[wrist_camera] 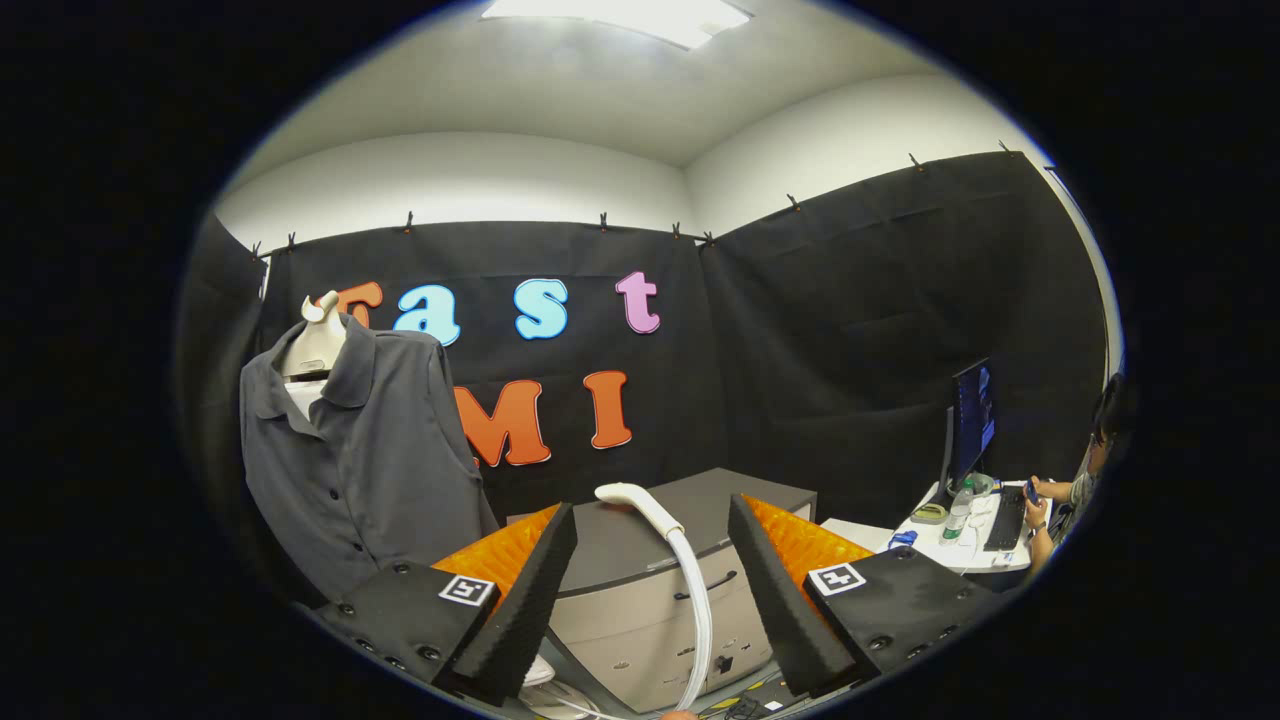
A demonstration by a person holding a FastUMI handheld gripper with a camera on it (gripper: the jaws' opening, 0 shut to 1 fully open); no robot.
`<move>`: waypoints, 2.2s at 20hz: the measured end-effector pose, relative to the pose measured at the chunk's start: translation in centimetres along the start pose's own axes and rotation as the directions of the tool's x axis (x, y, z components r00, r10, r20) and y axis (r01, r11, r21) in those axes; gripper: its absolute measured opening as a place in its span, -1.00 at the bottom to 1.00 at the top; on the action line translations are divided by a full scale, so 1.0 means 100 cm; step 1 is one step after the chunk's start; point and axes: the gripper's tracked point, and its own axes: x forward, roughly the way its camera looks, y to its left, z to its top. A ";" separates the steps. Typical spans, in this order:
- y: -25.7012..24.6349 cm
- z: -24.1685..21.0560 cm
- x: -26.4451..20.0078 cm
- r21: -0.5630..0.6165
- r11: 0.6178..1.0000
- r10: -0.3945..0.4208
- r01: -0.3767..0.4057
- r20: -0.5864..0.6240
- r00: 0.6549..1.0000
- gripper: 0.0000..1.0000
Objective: Iron the clothes twice with a garment steamer, once on the left side and once on the right side.
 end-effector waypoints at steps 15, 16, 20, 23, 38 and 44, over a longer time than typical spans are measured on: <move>0.021 -0.011 0.108 -0.124 0.967 0.198 -0.221 -0.173 0.965 0.96; 0.023 -0.016 0.123 -0.135 0.961 0.213 -0.241 -0.193 0.958 0.96; 0.030 -0.038 0.181 -0.135 0.941 0.265 -0.309 -0.269 0.926 0.96; 0.027 -0.062 0.227 -0.134 0.935 0.269 -0.329 -0.340 0.901 0.97; -0.014 -0.170 0.359 -0.123 0.936 0.200 -0.330 -0.585 0.786 0.98; -0.017 -0.201 0.370 -0.089 0.940 0.199 -0.331 -0.644 0.739 0.98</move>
